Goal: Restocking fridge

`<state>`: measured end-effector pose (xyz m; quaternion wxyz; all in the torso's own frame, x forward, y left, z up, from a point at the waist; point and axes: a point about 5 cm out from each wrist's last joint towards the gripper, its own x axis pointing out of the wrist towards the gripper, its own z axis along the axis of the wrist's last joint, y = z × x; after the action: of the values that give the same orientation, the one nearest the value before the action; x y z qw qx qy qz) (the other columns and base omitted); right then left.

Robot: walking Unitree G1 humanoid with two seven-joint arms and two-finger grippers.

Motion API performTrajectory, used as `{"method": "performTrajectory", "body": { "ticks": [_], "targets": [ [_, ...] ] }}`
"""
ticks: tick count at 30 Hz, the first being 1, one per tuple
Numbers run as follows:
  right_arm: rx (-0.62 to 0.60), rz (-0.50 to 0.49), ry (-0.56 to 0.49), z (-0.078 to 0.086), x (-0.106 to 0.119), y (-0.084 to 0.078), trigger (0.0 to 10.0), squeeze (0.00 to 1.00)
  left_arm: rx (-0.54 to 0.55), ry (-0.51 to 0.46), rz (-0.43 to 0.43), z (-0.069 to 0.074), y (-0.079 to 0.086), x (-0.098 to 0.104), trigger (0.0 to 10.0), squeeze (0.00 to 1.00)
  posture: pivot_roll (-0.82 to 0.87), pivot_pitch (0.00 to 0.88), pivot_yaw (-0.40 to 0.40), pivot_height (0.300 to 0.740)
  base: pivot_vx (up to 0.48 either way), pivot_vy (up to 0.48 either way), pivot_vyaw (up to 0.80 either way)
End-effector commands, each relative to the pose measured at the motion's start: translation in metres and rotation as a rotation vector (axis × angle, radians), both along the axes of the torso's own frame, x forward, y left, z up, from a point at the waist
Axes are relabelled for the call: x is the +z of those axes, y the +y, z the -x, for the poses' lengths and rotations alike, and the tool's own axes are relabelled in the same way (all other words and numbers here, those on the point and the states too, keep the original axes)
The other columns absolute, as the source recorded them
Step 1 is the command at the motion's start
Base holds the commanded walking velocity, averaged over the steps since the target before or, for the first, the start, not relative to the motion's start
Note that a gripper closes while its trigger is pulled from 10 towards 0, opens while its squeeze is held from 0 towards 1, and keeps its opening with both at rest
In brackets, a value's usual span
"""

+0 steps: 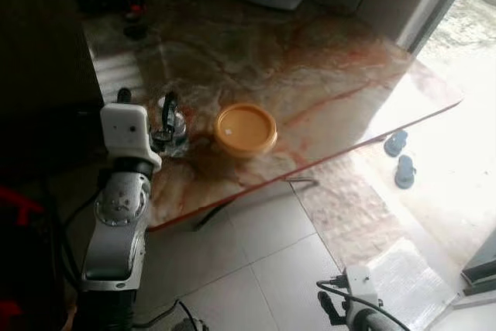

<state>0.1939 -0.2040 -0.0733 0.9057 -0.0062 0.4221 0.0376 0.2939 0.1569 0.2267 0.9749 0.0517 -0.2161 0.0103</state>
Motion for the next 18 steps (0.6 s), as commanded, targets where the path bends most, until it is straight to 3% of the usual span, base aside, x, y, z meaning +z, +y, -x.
{"method": "performTrajectory", "body": {
  "ticks": [1,7,11,18],
  "targets": [
    [-0.014,0.012,0.016,0.004,-0.001,-0.008,10.0,0.0,-0.007,0.0,-0.019,0.001,-0.004,0.001,10.0,0.0,0.05,0.202,-0.112,0.74,0.311,0.0,0.41],
    [-0.028,-0.001,0.011,0.003,0.0,-0.007,10.0,0.0,-0.015,-0.031,-0.028,0.003,-0.005,0.008,10.0,0.0,0.05,0.202,-0.114,0.74,0.303,0.0,0.14],
    [-0.027,0.0,0.013,0.003,0.0,-0.008,10.0,0.0,-0.048,-0.063,-0.077,0.004,-0.01,0.019,10.0,0.0,0.05,0.201,-0.114,0.74,0.0,0.0,0.0],
    [-0.026,-0.001,0.015,0.003,0.0,-0.008,10.0,0.0,-0.097,-0.096,-0.08,0.005,-0.015,0.037,10.0,0.0,0.06,0.201,-0.116,0.74,0.0,0.0,0.0]
  ]
}}
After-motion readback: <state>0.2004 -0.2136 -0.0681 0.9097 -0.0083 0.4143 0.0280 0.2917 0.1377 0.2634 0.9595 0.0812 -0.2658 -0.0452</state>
